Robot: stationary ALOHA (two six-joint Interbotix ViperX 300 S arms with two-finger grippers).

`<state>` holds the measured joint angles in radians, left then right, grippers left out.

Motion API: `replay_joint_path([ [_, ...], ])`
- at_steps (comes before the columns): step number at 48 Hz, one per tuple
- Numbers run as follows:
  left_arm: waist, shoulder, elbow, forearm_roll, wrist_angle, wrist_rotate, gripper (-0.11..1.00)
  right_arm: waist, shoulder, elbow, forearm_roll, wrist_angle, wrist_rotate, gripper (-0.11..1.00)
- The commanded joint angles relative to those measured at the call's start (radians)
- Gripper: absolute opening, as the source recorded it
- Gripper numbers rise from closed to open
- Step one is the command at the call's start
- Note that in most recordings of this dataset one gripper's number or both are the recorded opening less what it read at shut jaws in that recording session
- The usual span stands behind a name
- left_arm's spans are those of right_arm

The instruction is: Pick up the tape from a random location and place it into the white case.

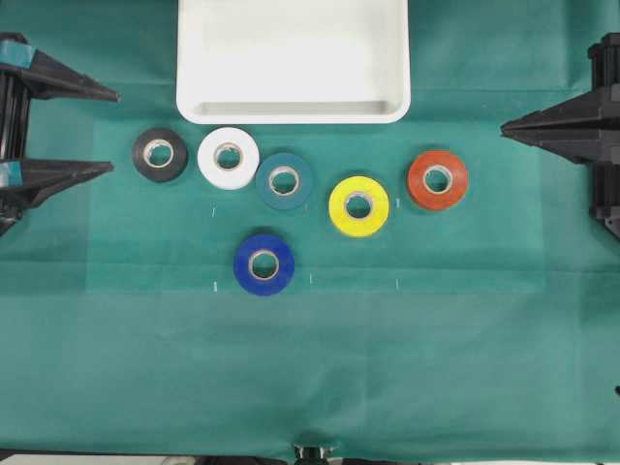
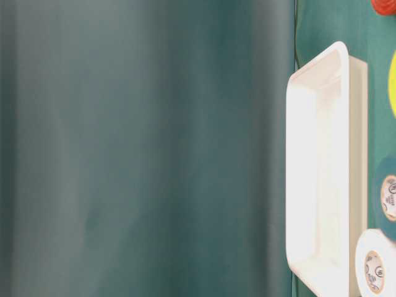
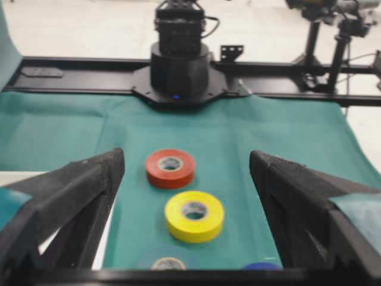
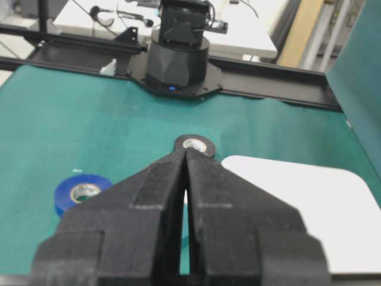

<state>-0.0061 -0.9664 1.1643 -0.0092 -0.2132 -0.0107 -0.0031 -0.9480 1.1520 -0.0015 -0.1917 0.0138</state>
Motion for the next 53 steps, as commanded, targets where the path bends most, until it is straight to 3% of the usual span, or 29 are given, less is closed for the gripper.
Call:
replay_joint_path([
  [1,0.028,0.005,-0.025,-0.003,-0.005,0.002,0.99,0.000,0.008,-0.028,-0.002,-0.003,-0.002,0.00],
  [31,0.061,0.035,-0.037,-0.003,-0.017,0.003,0.99,0.000,0.008,-0.028,0.000,0.000,-0.002,0.00],
  [53,0.087,0.285,-0.173,-0.002,-0.095,0.034,0.99,0.000,0.008,-0.028,-0.002,0.000,-0.002,0.00],
])
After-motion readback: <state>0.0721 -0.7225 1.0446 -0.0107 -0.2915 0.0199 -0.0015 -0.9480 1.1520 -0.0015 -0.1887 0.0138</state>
